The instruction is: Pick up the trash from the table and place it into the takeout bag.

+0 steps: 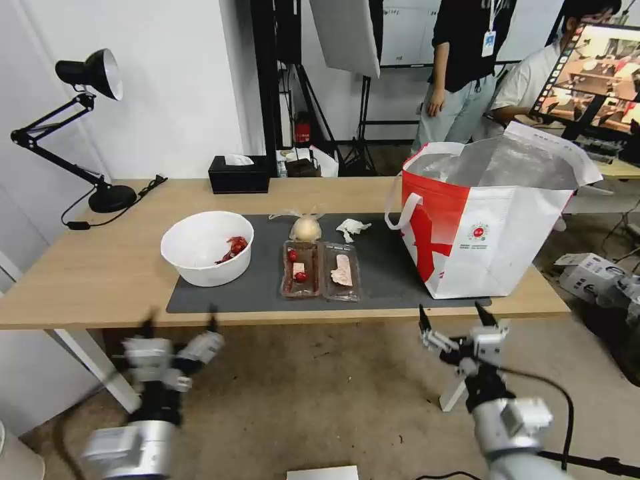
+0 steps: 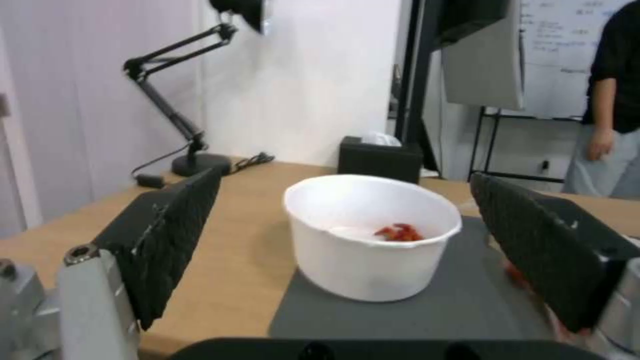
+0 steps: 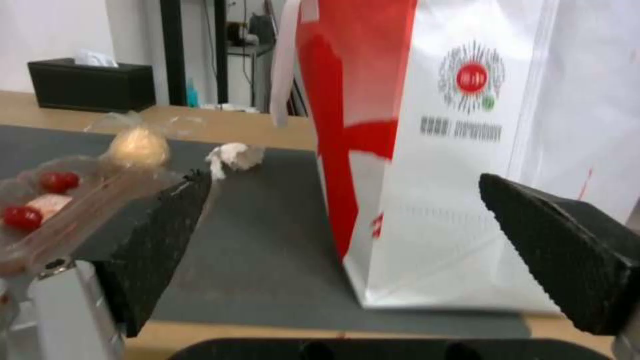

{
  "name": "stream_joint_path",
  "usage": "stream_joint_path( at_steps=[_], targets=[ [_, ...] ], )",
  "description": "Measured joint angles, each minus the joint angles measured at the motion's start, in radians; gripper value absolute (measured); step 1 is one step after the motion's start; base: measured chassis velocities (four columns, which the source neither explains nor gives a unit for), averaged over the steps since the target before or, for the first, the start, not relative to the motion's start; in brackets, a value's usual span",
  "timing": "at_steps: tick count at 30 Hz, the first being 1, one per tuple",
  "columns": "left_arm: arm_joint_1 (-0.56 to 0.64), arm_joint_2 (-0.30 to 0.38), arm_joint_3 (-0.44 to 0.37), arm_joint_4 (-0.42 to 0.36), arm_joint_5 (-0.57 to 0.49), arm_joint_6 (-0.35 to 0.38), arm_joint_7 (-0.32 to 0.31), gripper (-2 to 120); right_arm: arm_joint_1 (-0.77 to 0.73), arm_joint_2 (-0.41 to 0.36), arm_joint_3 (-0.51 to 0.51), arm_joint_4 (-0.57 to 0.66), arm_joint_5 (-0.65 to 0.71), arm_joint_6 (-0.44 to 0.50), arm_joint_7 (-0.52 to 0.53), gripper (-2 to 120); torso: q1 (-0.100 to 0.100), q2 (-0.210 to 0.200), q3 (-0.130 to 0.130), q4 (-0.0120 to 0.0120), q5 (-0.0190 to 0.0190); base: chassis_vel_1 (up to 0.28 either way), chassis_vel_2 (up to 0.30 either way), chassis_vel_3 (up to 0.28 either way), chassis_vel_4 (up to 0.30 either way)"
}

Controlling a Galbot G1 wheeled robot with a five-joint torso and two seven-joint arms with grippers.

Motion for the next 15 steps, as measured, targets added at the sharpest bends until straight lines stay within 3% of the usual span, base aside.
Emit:
stream_joint_path(
  at_steps=[10, 15],
  targets=[
    [0.012, 0.003, 0.008, -0.005, -0.021, -0.003, 0.01, 100, 0.037, -0.025, -0.04, -0.029, 0.065, -0.039, 0.025, 100, 0.0, 0.0, 0.0, -0.001, 0.0, 0.0, 0.0, 0.0, 0.0],
    [0.018, 0.007, 0.015, -0.002, -0.019, -0.017, 0.011, 100, 0.107, -0.03, -0.226, -0.072, 0.255, -0.028, 0.086, 100, 0.0, 0.0, 0.0, -0.0007, -0.0001, 0.0, 0.0, 0.0, 0.0]
  ],
)
